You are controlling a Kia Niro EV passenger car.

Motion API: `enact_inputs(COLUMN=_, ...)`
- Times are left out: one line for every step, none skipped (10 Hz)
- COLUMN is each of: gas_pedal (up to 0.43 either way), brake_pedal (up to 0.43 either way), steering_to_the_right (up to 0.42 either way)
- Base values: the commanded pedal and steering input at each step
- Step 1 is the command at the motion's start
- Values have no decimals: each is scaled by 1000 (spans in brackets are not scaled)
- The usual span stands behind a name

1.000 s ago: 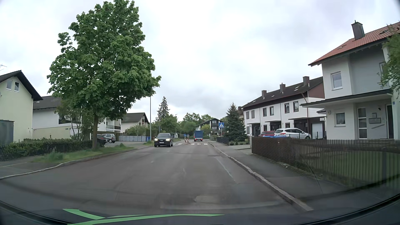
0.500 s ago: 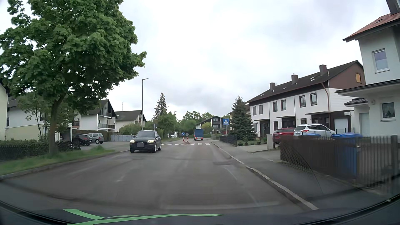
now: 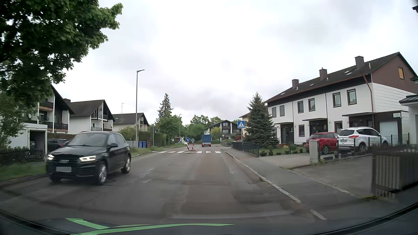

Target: Follow the waypoints while adhering to traffic rules and regulations

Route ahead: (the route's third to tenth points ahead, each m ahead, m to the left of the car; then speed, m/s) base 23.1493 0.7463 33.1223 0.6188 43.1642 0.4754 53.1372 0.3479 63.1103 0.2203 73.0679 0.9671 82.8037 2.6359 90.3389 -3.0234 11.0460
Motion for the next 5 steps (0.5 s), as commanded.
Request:
enact_inputs(gas_pedal=0, brake_pedal=0, steering_to_the_right=1)
enact_inputs(gas_pedal=0, brake_pedal=0, steering_to_the_right=1)
enact_inputs(gas_pedal=0, brake_pedal=0, steering_to_the_right=1)
enact_inputs(gas_pedal=0, brake_pedal=0, steering_to_the_right=2)
enact_inputs(gas_pedal=0, brake_pedal=0, steering_to_the_right=3)
